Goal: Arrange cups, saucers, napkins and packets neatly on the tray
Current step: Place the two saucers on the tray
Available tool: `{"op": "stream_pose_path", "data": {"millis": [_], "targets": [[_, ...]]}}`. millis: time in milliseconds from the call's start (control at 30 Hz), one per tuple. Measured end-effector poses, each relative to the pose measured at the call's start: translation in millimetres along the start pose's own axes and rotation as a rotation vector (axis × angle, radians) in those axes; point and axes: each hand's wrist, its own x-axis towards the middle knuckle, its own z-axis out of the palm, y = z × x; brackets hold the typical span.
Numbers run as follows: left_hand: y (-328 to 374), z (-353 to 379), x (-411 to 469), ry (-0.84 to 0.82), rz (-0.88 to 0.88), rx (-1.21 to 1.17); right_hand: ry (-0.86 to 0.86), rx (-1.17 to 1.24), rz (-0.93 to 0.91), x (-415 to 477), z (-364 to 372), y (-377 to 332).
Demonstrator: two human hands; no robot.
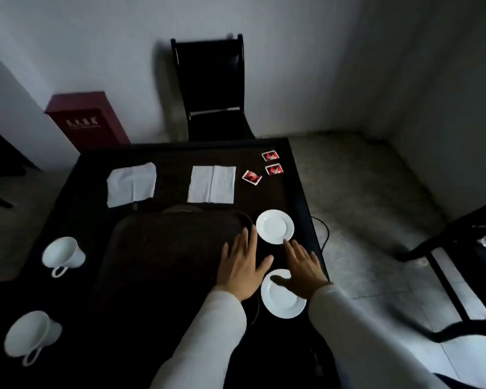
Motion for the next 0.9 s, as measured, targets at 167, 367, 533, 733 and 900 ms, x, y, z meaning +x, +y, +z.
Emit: {"op": "stream_pose_path", "data": {"millis": [167,367,533,733,900], "targets": [[-1,42,-20,-0.190,-0.154,-0.122,-0.263,-0.058,-0.011,-13,36,18],[-4,57,-31,-0.280,-0.178,-0.161,-0.203,-0.033,-0.017,-21,55,18],[-6,57,-34,-0.304,-0.322,-0.405,-0.170,0.064,0.029,-25,52,13],[-17,50,-27,-0.247,-0.372,-0.657,-0.090,0.079,-0.038,-24,43,-13],[-50,31,-28,-0.151,-0.414,-0.748,-0.083,0.049,-0.090,-2,36,-57]]}}
